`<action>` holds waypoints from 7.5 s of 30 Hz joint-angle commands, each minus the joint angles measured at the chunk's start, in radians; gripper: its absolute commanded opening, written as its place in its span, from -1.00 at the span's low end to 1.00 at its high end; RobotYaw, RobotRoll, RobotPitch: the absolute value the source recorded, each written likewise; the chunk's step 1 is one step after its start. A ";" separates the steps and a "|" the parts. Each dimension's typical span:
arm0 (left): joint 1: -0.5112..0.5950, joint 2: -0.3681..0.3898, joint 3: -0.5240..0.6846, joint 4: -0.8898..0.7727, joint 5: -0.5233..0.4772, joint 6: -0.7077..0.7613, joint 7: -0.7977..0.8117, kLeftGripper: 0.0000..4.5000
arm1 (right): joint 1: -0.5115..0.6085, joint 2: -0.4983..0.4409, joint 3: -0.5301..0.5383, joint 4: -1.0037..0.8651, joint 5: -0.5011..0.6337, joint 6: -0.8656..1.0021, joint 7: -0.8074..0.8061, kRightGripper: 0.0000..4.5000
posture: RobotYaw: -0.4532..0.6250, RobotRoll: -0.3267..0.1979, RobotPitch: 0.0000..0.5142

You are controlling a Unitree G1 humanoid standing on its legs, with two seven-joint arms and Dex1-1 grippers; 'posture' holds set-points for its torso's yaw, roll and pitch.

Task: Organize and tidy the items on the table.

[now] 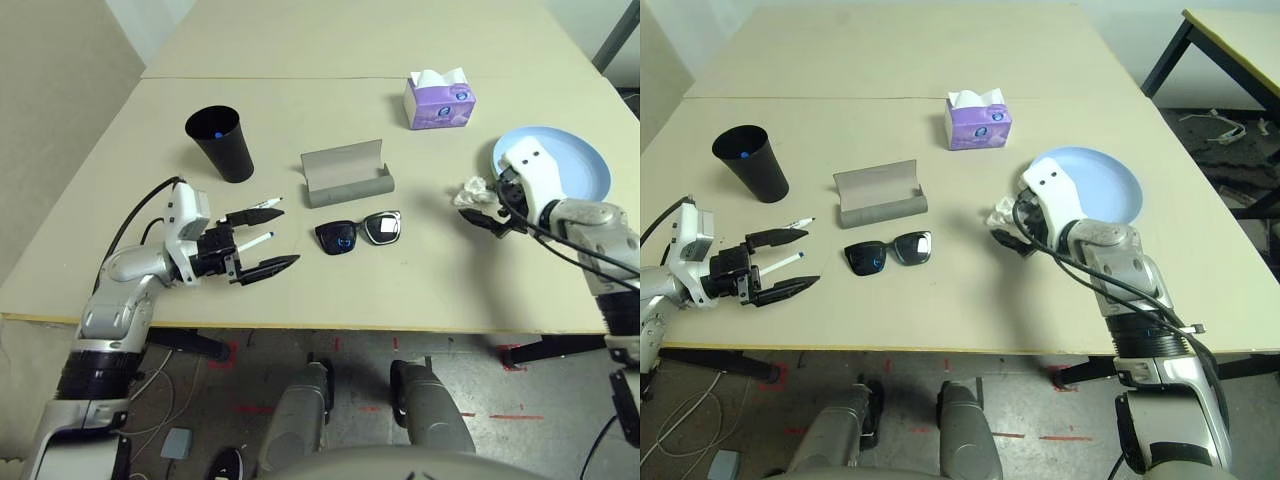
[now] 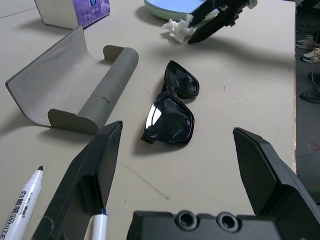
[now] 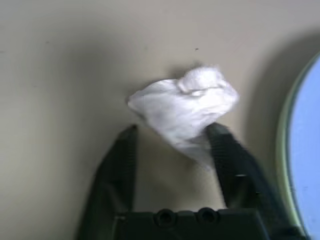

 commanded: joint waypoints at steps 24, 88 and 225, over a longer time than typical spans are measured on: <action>0.007 -0.010 -0.013 0.000 0.019 -0.010 -0.003 1.00 | -0.263 -0.145 -0.125 0.298 -0.045 -0.007 -0.169 -0.69 | -0.35 0.25 -0.22; 0.173 0.066 0.052 -0.143 -0.016 0.058 0.036 1.00 | -0.392 0.245 0.634 -0.050 -0.375 -0.254 0.364 0.99 | -0.28 0.25 -0.23; -0.410 -0.167 -0.033 0.429 0.330 0.019 0.568 -0.98 | 0.280 -0.004 -0.200 0.139 0.304 -0.813 0.733 1.00 | -0.51 0.25 -0.24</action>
